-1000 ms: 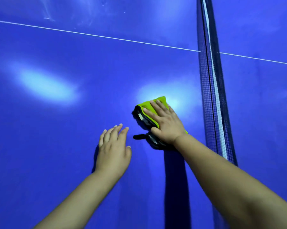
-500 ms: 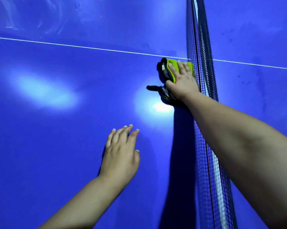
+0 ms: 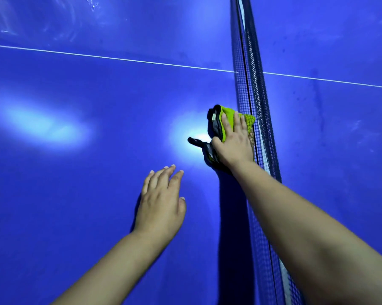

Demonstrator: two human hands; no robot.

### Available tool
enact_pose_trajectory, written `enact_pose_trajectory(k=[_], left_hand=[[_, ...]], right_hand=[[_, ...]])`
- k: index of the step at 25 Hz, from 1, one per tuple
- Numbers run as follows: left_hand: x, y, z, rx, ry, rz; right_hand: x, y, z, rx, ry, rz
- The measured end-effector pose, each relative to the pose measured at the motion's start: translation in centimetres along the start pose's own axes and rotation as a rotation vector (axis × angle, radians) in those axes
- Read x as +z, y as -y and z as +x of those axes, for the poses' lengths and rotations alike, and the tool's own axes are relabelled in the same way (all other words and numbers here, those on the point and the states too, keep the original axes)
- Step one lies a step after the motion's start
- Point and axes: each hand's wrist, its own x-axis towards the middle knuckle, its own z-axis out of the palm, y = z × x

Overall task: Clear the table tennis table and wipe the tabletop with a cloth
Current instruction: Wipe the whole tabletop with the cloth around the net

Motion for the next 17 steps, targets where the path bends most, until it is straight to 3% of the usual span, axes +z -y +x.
enact_pose_trajectory(k=[11,17], left_hand=[[-4.2,3.1,-13.5,0.093,0.039,0.005],[-5.8,7.4,-23.4,0.074,0.090,0.027]], right_hand=[[4.4,-1.3,-26.5,0.194,0.006,-0.130],[7.1,0.8,-39.6,0.331,-0.021,-0.079]])
